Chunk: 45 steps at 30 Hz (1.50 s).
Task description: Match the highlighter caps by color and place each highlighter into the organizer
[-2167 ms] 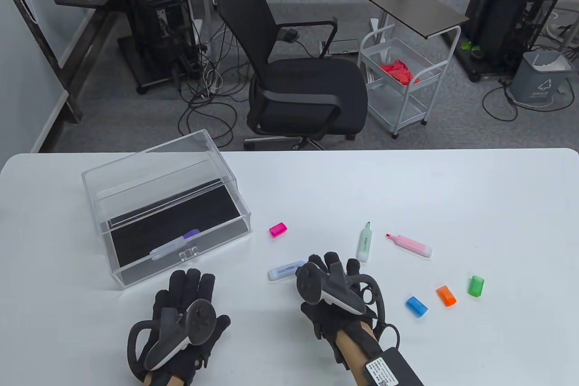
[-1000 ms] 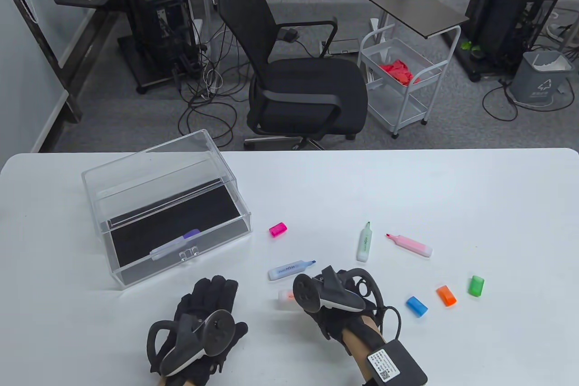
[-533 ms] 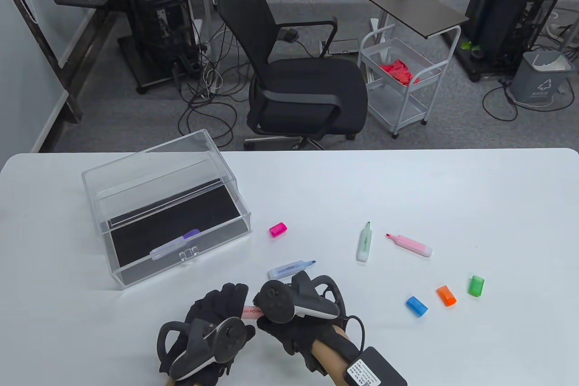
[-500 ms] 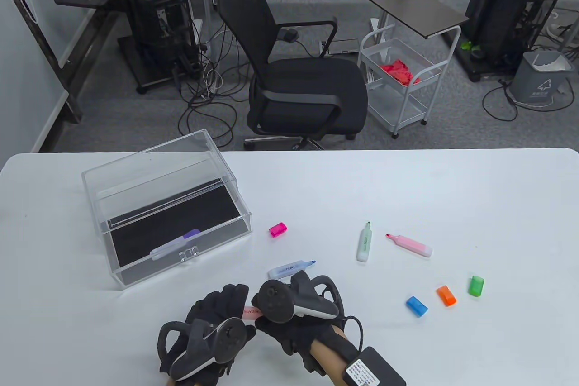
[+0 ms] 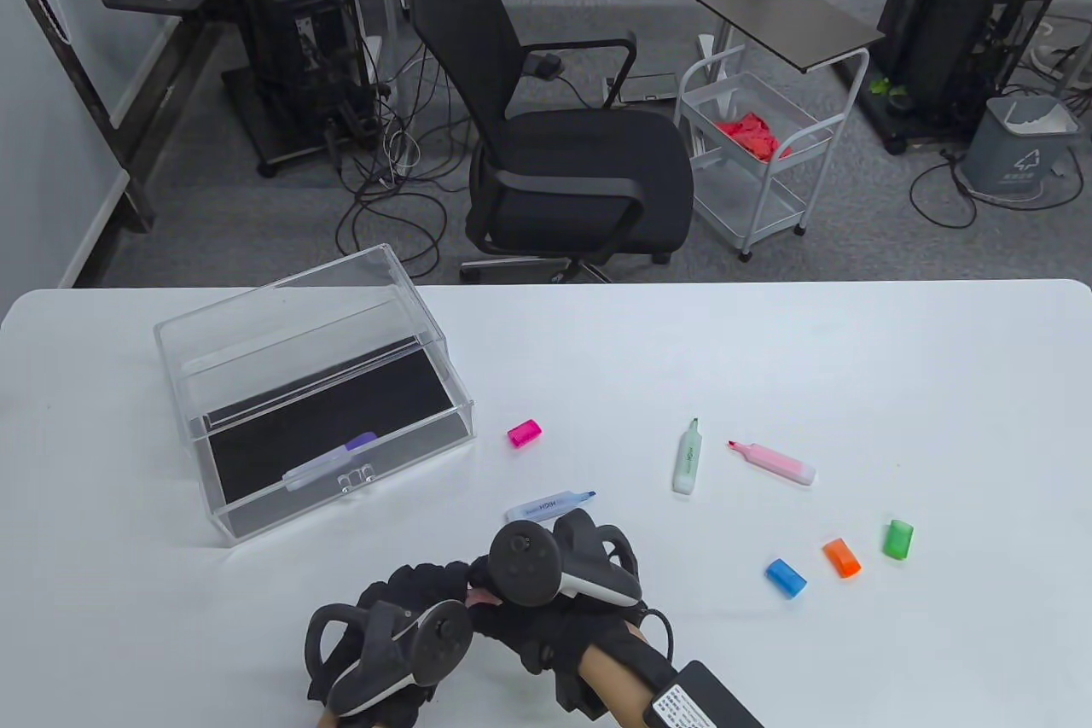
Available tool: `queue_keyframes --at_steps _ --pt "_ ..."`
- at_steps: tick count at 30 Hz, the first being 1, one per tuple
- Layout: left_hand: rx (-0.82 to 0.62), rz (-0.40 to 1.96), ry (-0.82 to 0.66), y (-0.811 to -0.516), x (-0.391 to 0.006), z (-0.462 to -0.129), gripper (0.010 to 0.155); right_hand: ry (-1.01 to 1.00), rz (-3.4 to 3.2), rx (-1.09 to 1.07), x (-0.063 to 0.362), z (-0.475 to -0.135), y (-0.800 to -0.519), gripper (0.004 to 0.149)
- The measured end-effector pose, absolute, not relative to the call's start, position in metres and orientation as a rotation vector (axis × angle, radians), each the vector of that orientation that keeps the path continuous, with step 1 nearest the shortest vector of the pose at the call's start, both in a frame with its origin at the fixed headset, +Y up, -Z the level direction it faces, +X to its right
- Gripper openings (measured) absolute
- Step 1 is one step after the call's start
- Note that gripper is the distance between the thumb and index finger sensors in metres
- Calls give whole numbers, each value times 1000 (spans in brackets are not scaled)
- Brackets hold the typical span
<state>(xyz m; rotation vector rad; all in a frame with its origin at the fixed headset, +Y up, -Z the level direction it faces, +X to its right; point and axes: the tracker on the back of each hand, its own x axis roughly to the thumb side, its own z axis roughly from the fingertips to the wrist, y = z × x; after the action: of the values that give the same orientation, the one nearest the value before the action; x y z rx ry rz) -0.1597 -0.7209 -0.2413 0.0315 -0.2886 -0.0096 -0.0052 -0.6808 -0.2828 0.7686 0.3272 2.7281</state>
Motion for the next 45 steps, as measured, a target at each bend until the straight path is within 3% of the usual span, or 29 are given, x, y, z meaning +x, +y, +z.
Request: queue_keyframes --at_steps 10,22,32,38,45 --pt "-29 1 -237 -723 -177 -248 54 184 2901 460 64 -286 -650 70" --pt "-37 2 -224 -724 -183 -252 57 79 2889 -109 181 -305 -642 67" --pt "-52 -7 -205 -726 -187 -254 57 163 2966 -654 264 -317 -686 65" --pt "-61 -13 -202 -725 -186 -253 56 292 2988 -790 289 -319 -717 67" --pt "-61 -20 -214 -725 -184 -253 56 339 2985 -806 297 -320 -735 67"
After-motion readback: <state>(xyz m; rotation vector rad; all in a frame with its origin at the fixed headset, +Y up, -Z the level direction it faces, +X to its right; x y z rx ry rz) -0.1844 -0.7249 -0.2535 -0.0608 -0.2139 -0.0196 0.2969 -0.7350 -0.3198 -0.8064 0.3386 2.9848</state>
